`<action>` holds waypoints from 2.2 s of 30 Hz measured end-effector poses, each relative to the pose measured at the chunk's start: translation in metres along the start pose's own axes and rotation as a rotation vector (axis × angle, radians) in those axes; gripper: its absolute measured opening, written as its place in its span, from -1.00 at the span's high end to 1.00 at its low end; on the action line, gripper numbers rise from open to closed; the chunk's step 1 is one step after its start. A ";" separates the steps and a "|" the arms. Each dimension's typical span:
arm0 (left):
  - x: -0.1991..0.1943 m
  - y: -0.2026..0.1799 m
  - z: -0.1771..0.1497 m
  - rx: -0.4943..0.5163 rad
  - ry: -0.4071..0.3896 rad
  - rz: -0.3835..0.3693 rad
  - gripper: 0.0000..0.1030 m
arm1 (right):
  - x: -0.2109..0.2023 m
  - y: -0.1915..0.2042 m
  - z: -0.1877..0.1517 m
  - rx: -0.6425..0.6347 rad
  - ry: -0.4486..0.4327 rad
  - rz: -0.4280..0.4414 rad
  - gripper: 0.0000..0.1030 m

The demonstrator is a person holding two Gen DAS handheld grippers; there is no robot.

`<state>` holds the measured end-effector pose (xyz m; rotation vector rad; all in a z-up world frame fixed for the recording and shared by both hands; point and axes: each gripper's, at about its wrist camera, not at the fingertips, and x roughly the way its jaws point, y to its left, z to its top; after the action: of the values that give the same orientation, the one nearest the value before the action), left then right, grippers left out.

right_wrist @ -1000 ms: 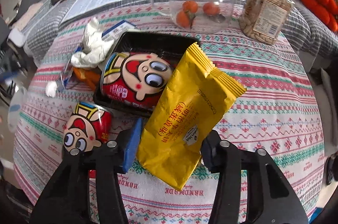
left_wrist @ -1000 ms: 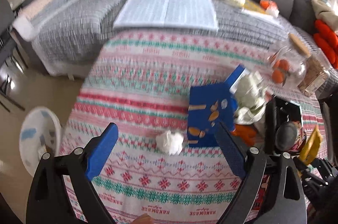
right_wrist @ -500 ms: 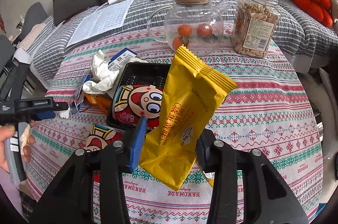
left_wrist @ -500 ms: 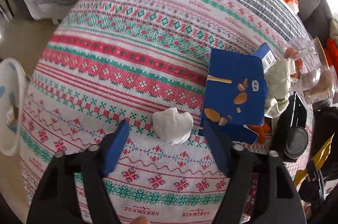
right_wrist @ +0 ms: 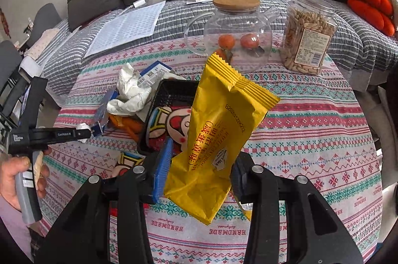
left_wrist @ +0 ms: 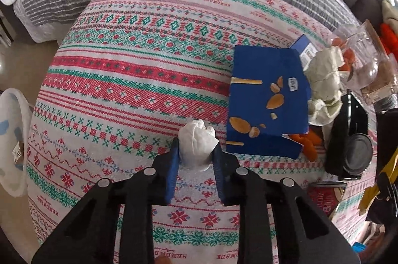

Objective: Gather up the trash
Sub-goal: 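Grasp the white tissue ball with the left tool while the right tool holds the yellow bag, then carry tissue and yellow bag over the white bucket and release both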

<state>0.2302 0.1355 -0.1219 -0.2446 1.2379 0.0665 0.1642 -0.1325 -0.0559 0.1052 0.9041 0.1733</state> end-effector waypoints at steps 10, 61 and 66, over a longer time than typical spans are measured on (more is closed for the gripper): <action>-0.066 -0.001 -0.017 0.081 -0.251 -0.003 0.51 | -0.018 0.028 0.006 -0.004 -0.125 0.015 0.23; -0.191 0.269 -0.056 -0.280 -0.543 0.228 0.46 | -0.025 0.345 -0.008 -0.289 -0.291 0.166 0.19; -0.179 0.303 -0.054 -0.324 -0.481 0.251 0.46 | -0.016 0.372 -0.010 -0.307 -0.271 0.187 0.18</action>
<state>0.0661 0.4330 -0.0154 -0.3303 0.7671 0.5173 0.1073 0.2293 0.0112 -0.0722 0.5881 0.4586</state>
